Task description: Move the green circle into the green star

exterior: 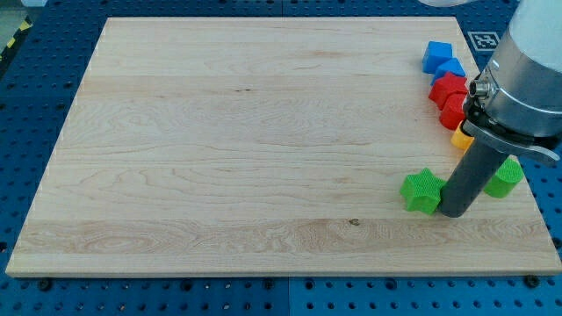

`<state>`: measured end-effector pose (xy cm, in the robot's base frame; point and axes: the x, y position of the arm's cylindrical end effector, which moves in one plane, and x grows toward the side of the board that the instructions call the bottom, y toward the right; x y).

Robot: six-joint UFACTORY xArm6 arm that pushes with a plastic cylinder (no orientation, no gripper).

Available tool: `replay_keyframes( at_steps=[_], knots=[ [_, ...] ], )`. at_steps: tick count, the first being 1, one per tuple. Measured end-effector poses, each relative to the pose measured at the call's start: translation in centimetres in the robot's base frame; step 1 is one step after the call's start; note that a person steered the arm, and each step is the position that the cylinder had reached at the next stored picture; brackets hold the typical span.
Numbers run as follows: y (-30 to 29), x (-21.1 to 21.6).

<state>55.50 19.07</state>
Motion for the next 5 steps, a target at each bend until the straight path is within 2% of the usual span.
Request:
replay_keyframes(
  at_steps=[1, 2, 4, 5],
  knots=[
    [0.0, 0.6],
    [3.0, 1.1],
    [13.4, 0.3],
    [13.8, -3.8]
  ],
)
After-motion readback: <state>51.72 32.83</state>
